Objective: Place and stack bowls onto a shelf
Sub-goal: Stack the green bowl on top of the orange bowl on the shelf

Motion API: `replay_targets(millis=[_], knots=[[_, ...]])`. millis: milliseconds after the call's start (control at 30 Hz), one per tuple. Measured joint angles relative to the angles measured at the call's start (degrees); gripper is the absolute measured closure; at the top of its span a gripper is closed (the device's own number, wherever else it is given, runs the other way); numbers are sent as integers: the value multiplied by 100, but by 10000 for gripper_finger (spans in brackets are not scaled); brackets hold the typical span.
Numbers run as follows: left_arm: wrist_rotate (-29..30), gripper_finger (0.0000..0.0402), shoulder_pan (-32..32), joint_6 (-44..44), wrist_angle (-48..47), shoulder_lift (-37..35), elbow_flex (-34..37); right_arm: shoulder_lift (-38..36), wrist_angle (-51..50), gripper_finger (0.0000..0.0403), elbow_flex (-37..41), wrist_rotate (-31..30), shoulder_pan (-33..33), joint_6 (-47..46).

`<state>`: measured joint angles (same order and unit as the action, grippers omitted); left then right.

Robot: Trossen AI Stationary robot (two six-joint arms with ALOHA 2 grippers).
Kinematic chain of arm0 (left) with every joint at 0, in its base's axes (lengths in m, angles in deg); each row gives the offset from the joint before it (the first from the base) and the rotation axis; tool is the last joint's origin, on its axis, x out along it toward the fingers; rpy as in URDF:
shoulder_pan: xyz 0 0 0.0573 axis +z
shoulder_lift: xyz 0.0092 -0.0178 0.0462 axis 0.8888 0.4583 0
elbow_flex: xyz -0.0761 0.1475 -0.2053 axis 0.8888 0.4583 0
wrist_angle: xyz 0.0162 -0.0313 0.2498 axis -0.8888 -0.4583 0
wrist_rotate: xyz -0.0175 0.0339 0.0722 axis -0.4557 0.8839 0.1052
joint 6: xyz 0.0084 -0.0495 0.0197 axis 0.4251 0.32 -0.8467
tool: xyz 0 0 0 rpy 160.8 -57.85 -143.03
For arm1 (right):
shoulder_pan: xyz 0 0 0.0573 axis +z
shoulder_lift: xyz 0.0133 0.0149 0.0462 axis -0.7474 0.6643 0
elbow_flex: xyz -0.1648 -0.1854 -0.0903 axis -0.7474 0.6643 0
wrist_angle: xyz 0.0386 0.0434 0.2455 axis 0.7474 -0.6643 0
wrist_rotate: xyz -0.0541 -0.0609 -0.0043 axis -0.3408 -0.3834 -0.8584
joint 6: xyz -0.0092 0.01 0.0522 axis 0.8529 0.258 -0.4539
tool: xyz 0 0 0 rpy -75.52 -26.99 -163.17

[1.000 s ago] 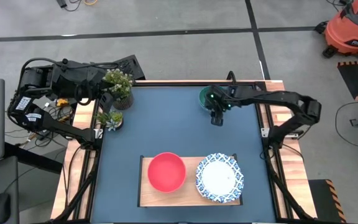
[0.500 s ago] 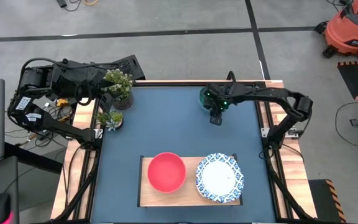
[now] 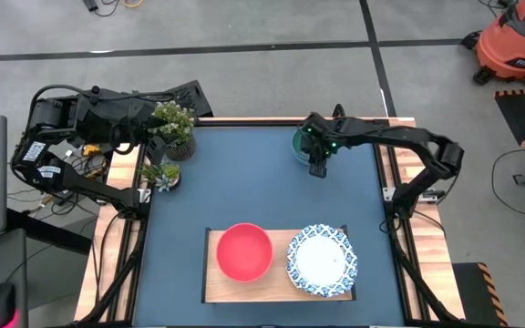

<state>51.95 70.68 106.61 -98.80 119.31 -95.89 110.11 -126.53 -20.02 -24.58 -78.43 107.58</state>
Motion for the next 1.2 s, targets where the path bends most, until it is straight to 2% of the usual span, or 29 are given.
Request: replay_targets(millis=[200,300,600,833,1200], knots=[[0,148,-1,9,-1,0,-1,117,-3,247,2,18,-2,121],[0,148,-1,11,-2,0,0,106,18,260,2,16,2,128],[107,148,1,23,-1,0,0,98,-124,376,2,-39,-85,80],[107,148,1,137,-2,0,0,58,-439,375,-262,-37,11,69],[107,148,-1,232,-2,0,0,50,-1347,375,-1756,-356,489,-18]])
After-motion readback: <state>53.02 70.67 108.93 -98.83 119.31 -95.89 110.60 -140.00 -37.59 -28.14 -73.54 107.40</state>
